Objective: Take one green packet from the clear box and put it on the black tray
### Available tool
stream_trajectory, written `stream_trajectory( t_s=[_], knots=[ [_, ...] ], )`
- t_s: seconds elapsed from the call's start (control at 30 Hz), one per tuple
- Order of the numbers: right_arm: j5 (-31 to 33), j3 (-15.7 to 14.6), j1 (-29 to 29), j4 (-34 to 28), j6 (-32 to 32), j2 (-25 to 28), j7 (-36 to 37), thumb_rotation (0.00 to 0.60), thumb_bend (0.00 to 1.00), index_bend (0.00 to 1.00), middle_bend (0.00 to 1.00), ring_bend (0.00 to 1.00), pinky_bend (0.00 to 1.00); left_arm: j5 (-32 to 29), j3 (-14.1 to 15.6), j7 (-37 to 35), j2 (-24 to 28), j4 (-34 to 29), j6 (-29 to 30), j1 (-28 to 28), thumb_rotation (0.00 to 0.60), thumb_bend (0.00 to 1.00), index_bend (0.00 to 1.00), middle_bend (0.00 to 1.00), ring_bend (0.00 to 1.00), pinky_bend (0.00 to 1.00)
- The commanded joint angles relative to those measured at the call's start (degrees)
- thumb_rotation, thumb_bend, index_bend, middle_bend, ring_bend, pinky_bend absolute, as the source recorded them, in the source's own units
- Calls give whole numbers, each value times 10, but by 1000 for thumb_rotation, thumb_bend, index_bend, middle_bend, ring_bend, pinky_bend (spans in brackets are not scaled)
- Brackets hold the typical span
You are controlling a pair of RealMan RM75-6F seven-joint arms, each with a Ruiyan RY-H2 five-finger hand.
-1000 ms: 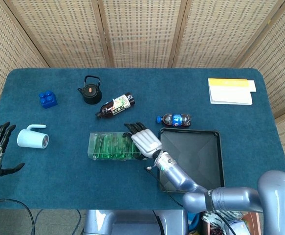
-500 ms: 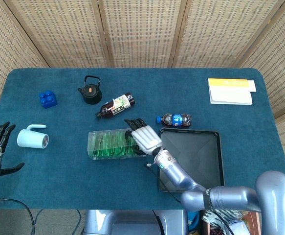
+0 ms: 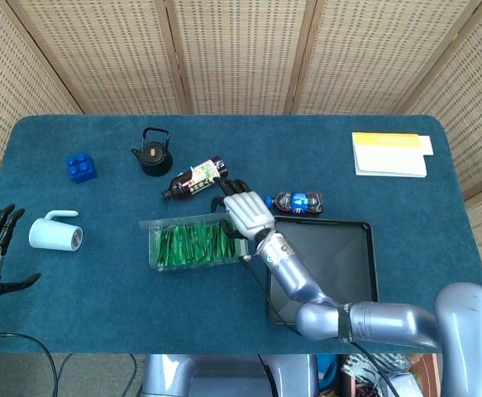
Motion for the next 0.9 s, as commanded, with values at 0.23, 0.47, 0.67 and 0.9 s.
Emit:
stream_trajectory(
  t_s=[0.23, 0.47, 0.67, 0.9],
  knots=[
    [131, 15, 65, 44, -14, -9, -56, 600, 835, 460, 0, 0, 0, -8, -1, -12, 3, 6, -15, -7, 600, 81, 0, 0, 0, 0],
    [192, 17, 95, 74, -35, -14, -68, 600, 876, 527, 0, 0, 0, -16, -4, -22, 5, 11, -24, -11, 600, 82, 0, 0, 0, 0],
    [238, 20, 112, 101, -50, -22, -64, 600, 907, 530, 0, 0, 0, -21, -3, -26, 5, 14, -31, -14, 600, 82, 0, 0, 0, 0],
    [243, 12, 122, 116, -52, -28, -64, 600, 745, 258, 0, 0, 0, -24, -3, -25, 4, 15, -34, -16, 600, 81, 0, 0, 0, 0]
  ],
)
